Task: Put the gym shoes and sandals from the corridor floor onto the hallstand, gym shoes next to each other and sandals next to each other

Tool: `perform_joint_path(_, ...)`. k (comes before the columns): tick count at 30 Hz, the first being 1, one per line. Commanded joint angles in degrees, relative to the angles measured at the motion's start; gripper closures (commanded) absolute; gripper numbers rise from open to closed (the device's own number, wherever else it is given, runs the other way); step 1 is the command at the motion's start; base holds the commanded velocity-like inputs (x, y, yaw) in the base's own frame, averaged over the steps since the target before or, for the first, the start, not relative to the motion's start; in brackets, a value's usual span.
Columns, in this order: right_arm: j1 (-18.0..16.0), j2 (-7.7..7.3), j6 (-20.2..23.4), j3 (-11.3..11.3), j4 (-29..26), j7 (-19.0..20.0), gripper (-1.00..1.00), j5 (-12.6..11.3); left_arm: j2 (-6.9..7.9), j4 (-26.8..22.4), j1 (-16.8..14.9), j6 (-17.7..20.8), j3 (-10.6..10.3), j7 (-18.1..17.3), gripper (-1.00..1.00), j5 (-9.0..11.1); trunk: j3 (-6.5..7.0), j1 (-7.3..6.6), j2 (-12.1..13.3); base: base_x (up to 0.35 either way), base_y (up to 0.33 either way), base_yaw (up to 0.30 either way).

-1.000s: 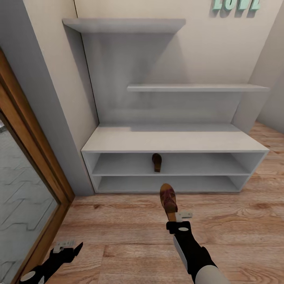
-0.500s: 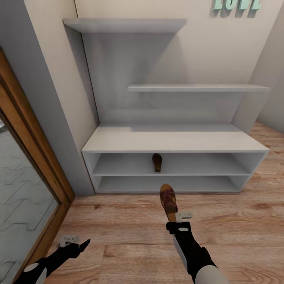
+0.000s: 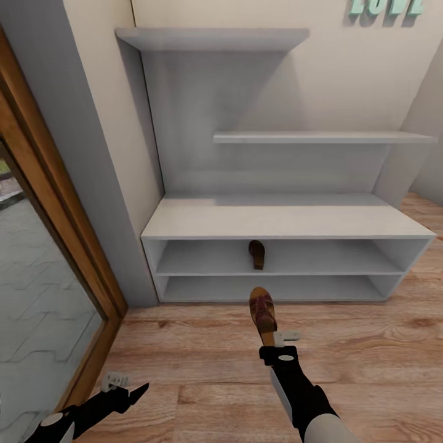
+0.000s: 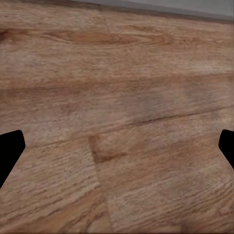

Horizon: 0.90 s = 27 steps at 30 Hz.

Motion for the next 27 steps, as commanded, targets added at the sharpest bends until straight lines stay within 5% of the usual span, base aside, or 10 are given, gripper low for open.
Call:
perform_joint_path(1, -0.02, 0.07, 0.39, -0.22, -0.09, 0.02, 1.0, 0.46, -0.05, 0.03, -0.03, -0.35, 0.37, -0.31, -1.0, -0.61, -0.05, -0.01, -0.02, 0.001, 0.044, 0.0)
perform_joint_path(27, -0.02, 0.07, 0.39, -0.31, -0.09, 0.05, 1.0, 0.46, -1.53, 0.06, 0.0, -0.39, 0.23, -0.37, -1.0, -0.64, -0.05, -0.01, -0.02, 0.142, 0.036, 0.0)
